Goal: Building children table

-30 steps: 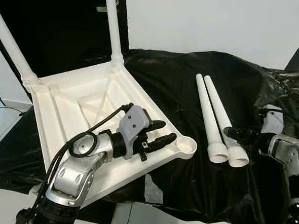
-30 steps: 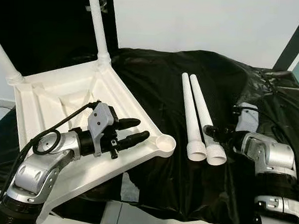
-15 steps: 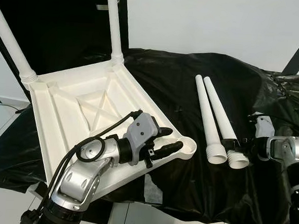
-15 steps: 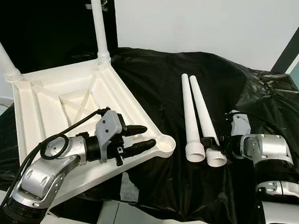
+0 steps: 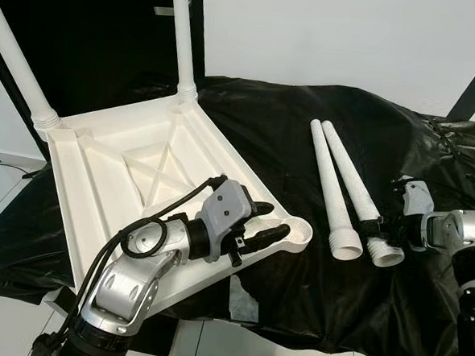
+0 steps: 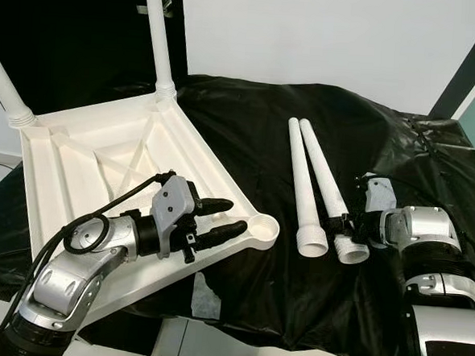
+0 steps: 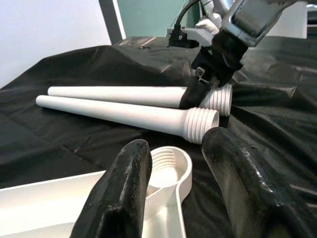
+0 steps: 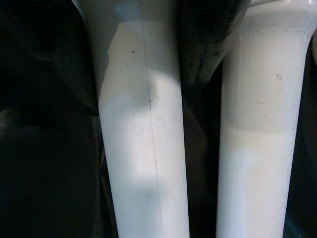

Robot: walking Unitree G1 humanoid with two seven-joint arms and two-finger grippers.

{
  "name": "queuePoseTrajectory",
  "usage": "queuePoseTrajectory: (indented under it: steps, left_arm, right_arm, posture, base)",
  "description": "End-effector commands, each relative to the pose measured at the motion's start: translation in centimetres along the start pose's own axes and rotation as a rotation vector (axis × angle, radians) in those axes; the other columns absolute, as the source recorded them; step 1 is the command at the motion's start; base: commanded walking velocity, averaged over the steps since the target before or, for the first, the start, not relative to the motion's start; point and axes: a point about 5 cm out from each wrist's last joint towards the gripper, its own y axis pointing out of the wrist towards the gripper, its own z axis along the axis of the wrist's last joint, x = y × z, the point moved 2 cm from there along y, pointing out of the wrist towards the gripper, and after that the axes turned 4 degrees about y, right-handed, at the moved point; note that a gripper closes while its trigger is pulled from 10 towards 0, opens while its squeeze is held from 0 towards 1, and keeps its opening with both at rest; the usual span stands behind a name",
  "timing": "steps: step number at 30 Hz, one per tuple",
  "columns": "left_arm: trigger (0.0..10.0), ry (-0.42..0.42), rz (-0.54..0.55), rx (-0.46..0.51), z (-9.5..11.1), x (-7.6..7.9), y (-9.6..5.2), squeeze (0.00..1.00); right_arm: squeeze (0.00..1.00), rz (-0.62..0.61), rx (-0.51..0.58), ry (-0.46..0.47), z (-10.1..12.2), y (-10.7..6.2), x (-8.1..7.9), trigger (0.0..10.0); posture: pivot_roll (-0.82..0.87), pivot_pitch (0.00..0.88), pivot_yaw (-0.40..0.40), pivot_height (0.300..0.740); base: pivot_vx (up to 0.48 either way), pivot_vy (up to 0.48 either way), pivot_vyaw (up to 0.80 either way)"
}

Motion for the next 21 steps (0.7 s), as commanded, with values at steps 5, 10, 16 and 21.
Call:
queuePoseTrajectory:
  steps: [5,10,16,21]
  left_arm:
    - [10.0,0.012,0.098,0.001,0.2,-1.9,-0.3,0.0]
    - [10.0,0.018,0.098,0.0,0.2,-2.4,-0.4,0.0]
    - [10.0,0.009,0.096,0.007,0.3,-2.8,-0.1,0.0]
    - [10.0,-0.074,0.122,0.029,0.3,-3.6,0.5,0.0]
  right_arm:
    - [0.0,-0.061,0.207,-0.048,3.0,-1.7,-0.8,6.8]
    - [0.0,-0.058,0.317,-0.059,3.3,-2.4,-2.1,10.0]
    - [0.0,-0.071,0.451,-0.074,3.4,-2.8,-2.9,10.0]
    - [0.0,-0.078,0.593,-0.128,3.4,-3.0,-4.1,10.0]
  posture:
    - [0.03,0.0,-0.054,0.74]
    - [0.02,0.0,-0.03,0.74]
    - [0.01,0.0,-0.009,0.74]
    - [0.01,0.0,-0.002,0.74]
  base:
    - [0.0,0.0,0.0]
    - [0.0,0.0,0.0]
    - [0.0,0.0,0.0]
    - [0.0,0.0,0.0]
